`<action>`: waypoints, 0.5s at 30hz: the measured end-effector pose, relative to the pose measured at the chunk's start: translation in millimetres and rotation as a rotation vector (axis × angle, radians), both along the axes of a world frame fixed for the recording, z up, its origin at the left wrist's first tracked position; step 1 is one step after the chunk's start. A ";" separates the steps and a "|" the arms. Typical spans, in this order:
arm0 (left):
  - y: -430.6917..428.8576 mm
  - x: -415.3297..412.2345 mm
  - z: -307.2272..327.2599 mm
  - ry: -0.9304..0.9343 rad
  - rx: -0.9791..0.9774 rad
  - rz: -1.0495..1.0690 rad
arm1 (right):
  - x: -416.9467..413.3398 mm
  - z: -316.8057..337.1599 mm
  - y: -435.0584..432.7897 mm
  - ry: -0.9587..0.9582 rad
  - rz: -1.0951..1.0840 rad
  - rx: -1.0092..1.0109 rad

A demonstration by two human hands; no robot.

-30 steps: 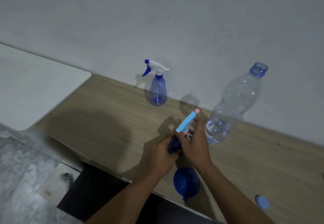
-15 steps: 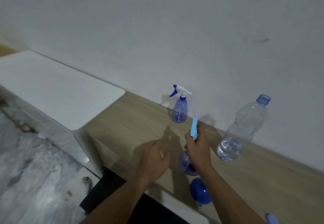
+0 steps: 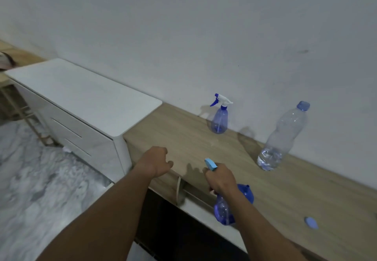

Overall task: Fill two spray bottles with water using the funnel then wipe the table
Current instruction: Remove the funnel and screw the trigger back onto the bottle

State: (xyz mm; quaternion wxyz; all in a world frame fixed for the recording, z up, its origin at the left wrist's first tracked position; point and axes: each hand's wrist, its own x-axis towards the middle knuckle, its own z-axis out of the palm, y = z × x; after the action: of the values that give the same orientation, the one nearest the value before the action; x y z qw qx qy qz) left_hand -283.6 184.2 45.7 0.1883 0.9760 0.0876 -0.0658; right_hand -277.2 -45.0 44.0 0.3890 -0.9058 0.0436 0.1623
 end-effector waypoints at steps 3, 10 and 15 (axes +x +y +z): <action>0.2 -11.1 2.7 -0.002 0.002 -0.007 | -12.4 6.1 -4.9 0.001 -0.032 -0.020; 3.6 -28.1 8.4 0.031 0.009 0.001 | -36.2 14.3 -7.4 -0.053 -0.087 -0.151; 4.9 -35.2 11.1 0.039 -0.006 0.002 | -45.7 25.9 -9.9 -0.062 -0.135 -0.049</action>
State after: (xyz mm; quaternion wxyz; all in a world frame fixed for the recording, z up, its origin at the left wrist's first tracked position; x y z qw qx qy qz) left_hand -318.8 189.1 56.8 0.1895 0.9739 0.0920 -0.0850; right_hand -323.0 -54.9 69.9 0.3780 -0.9146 0.0965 0.1067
